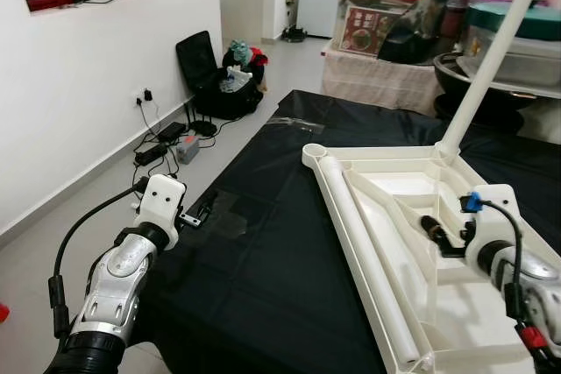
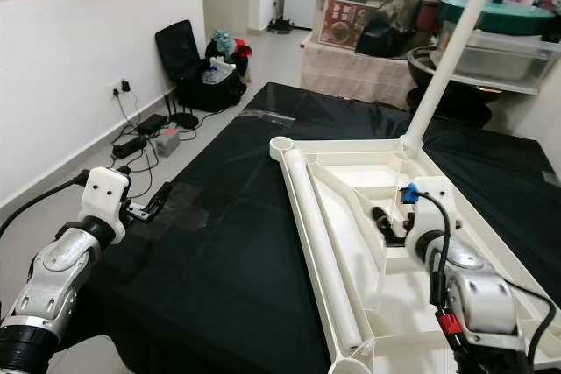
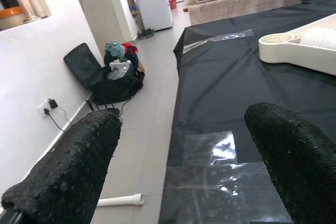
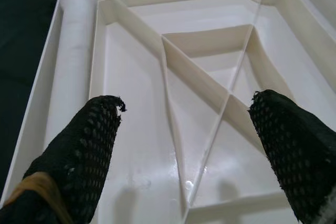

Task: Building children table

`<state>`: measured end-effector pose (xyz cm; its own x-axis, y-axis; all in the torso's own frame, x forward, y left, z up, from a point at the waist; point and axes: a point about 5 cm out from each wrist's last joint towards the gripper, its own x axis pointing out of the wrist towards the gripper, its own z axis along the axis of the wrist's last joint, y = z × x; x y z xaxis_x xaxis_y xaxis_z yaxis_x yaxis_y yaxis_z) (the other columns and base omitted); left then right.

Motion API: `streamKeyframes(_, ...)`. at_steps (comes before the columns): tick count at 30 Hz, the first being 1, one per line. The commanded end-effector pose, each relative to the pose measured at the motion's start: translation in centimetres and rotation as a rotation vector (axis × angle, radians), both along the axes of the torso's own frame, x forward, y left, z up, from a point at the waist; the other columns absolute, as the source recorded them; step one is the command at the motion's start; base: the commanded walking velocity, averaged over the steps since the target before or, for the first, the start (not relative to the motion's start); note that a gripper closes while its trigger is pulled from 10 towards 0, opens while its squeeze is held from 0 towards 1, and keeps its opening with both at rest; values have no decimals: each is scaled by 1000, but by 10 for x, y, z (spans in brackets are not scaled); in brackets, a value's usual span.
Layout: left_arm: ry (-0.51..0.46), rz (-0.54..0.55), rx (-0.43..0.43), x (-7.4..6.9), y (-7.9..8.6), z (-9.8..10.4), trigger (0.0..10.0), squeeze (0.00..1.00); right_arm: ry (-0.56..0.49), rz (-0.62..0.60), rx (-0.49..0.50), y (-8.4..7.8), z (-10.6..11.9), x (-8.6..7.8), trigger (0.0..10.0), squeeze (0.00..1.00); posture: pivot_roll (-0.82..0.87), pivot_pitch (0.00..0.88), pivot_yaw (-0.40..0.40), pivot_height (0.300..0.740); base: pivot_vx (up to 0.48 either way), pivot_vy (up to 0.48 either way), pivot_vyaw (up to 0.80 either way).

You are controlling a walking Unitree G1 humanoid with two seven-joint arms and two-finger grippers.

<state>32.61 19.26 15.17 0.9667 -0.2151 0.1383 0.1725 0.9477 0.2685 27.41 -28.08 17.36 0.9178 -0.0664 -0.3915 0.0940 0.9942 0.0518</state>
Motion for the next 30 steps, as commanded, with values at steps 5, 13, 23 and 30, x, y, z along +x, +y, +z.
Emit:
streamKeyframes(5,36,3,15,2,-3,-7,10000,0,35,-221,55,-51,5,-17,8235,490,-12,0,-82,740,0,0,0)
streamKeyframes(13,48,11,18,1,-1,-10,10000,0,57,-303,50,-63,11,-39,2392,0,-26,0,-77,740,0,0,0)
streamKeyframes(23,61,10,23,3,-1,-11,10000,0,58,-316,55,-55,25,-45,10000,737,-26,0,-73,740,0,0,0)
streamKeyframes(30,84,17,30,0,0,-17,10000,0,158,-342,17,-62,17,-57,10000,1000,-37,0,-87,740,0,0,0)
